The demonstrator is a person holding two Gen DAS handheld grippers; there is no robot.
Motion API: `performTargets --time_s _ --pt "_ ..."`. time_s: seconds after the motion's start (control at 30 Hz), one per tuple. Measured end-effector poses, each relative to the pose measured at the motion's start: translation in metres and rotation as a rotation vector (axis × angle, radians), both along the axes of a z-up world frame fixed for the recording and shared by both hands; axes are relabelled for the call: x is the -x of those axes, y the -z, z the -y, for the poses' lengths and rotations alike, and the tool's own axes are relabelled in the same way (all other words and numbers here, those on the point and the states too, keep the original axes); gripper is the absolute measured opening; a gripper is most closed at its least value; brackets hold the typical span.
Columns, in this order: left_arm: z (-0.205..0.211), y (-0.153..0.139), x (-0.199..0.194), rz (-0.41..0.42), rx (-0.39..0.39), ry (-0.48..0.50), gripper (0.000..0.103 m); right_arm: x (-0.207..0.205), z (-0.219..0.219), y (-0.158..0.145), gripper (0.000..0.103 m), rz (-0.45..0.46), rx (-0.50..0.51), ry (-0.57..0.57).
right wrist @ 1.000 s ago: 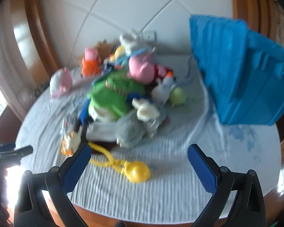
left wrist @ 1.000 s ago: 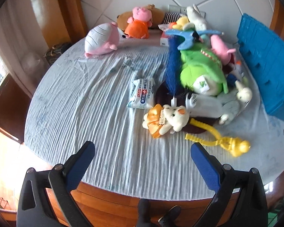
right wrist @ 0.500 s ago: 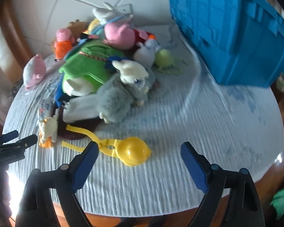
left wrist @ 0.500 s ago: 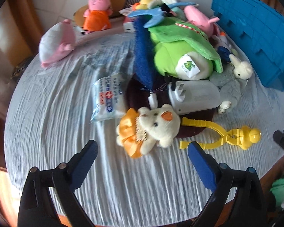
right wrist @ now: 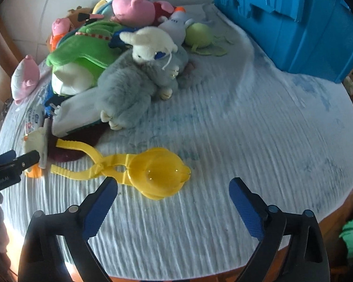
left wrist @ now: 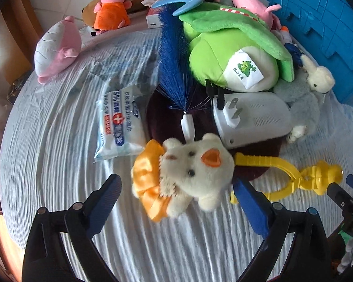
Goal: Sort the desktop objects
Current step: 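Move left tool to the cream teddy bear while right tool reaches the yellow snowball scoop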
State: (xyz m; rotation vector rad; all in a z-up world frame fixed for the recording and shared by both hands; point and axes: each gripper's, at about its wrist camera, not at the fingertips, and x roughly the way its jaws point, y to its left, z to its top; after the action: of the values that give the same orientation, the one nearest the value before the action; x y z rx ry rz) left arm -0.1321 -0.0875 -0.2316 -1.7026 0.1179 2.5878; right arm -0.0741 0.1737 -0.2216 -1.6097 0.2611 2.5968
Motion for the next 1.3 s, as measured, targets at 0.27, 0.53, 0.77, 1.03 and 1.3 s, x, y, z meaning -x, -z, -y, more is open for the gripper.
performTargets --time_s 0.27,0.53,0.77,1.03,1.3 --pt "-0.003 0.019 0.012 0.029 -0.001 0.02 0.068 0.01 0.002 0.015 0.095 0.02 0.016 0.021" --pt "-0.007 0.019 0.014 0.005 0.015 0.043 0.06 0.011 0.004 0.023 0.09 0.016 0.04 0.035" --pt "-0.043 0.004 -0.017 0.004 0.006 0.029 0.06 0.008 0.007 0.016 0.07 -0.017 0.074 0.02" --pt "-0.011 0.004 -0.006 0.0 0.002 0.03 0.06 0.001 0.002 0.008 0.07 -0.062 0.104 0.041" --pt "-0.003 0.014 0.018 0.001 0.01 0.027 0.048 0.017 -0.019 0.016 0.04 -0.07 0.146 0.05"
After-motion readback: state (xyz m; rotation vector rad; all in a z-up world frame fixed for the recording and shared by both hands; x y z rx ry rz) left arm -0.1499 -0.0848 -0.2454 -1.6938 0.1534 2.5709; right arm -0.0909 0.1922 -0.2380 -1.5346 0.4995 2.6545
